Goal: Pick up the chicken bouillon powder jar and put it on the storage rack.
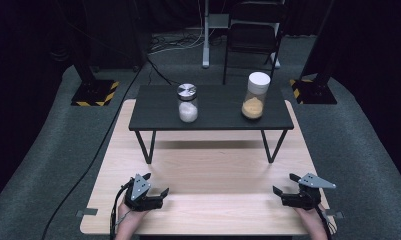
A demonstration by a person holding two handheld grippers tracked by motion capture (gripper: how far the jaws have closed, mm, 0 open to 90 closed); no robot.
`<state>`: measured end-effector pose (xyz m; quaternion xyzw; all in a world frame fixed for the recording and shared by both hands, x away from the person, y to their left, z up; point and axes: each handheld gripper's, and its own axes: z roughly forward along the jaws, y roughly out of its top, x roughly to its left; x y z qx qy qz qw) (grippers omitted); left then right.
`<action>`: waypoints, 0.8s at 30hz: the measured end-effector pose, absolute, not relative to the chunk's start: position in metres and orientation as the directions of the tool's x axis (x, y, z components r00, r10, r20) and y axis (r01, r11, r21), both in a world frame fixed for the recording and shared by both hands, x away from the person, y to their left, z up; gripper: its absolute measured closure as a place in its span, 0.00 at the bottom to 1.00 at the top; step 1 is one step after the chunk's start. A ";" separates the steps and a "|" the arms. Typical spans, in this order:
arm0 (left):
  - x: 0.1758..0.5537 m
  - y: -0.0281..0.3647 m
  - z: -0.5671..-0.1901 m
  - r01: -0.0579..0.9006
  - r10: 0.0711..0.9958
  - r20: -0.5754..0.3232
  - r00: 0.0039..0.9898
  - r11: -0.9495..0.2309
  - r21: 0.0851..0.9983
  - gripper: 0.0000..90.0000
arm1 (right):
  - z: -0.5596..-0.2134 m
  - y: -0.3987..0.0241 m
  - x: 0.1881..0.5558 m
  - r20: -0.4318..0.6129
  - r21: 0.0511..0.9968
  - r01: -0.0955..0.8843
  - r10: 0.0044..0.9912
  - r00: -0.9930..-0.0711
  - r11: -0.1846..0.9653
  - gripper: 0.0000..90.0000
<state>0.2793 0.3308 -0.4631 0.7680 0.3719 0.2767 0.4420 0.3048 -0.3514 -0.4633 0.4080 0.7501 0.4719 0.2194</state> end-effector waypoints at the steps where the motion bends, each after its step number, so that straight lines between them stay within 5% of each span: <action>1: 0.279 0.331 -0.463 0.327 0.816 0.097 0.571 -0.333 0.884 0.14 | -0.463 -0.351 0.305 0.056 0.887 0.405 0.819 -0.571 0.222 0.10; 24: 0.280 0.331 -0.463 0.331 0.818 0.091 0.568 -0.328 0.885 0.14 | -0.463 -0.353 0.306 0.061 0.887 0.406 0.816 -0.574 0.219 0.10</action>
